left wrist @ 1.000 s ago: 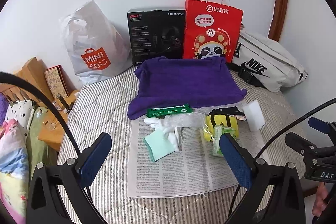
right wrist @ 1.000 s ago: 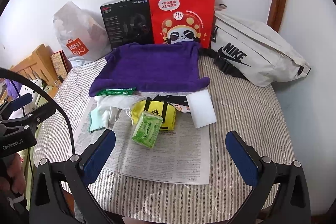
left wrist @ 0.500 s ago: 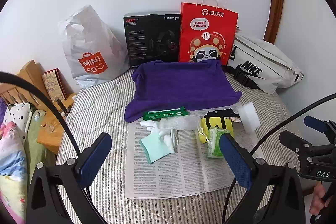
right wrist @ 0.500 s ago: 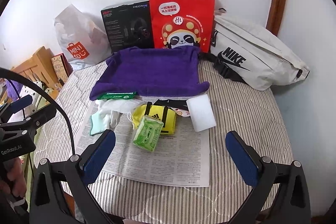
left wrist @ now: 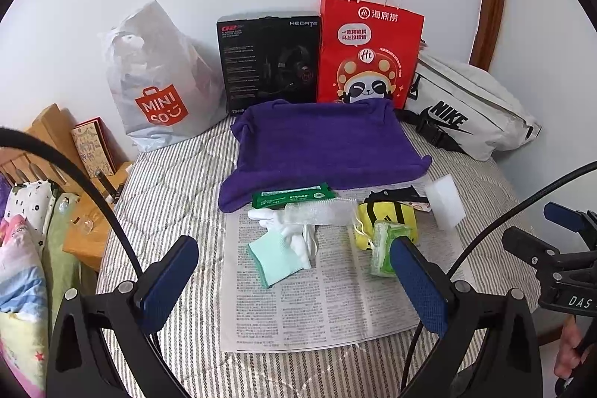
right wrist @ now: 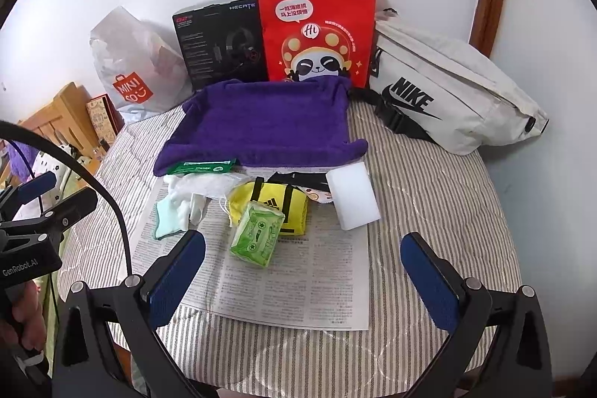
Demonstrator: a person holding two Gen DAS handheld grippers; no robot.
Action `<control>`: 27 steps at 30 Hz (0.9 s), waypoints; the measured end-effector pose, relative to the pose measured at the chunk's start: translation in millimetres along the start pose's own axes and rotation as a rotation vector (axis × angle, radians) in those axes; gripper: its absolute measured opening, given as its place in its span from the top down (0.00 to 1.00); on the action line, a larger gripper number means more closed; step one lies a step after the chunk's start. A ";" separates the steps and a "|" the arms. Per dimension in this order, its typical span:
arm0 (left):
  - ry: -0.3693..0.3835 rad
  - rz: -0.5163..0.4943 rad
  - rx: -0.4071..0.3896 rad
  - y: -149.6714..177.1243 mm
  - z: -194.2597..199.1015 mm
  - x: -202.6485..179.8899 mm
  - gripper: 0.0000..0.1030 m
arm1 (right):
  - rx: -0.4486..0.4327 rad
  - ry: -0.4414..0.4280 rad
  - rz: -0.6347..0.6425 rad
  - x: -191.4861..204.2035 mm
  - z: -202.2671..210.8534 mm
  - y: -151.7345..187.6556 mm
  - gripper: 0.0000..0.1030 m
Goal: Organize soft objects
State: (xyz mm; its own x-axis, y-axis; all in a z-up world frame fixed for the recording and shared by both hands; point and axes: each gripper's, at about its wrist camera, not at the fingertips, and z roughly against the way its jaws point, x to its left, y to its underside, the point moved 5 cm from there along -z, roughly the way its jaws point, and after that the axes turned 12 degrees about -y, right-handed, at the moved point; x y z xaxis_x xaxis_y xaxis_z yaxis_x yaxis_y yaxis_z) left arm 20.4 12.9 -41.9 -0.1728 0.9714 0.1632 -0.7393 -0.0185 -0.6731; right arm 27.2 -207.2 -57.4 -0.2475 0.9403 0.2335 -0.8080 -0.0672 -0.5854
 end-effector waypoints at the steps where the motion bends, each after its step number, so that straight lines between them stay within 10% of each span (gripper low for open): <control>1: 0.001 -0.002 0.008 0.7 -2.3 -0.4 0.00 | 0.001 0.000 -0.001 0.0 -0.4 -0.2 0.00; 27: 0.008 -0.015 0.026 2.1 -14.0 -2.2 0.00 | -0.008 -0.008 0.012 -1.1 -6.5 -3.3 0.00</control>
State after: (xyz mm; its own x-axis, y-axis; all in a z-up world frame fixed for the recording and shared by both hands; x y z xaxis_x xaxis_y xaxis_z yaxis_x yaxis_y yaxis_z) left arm 28.2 14.0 -53.8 -0.1565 0.9733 0.1678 -0.7586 -0.0096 -0.6515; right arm 33.6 -205.8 -60.9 -0.2608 0.9369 0.2326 -0.8006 -0.0752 -0.5945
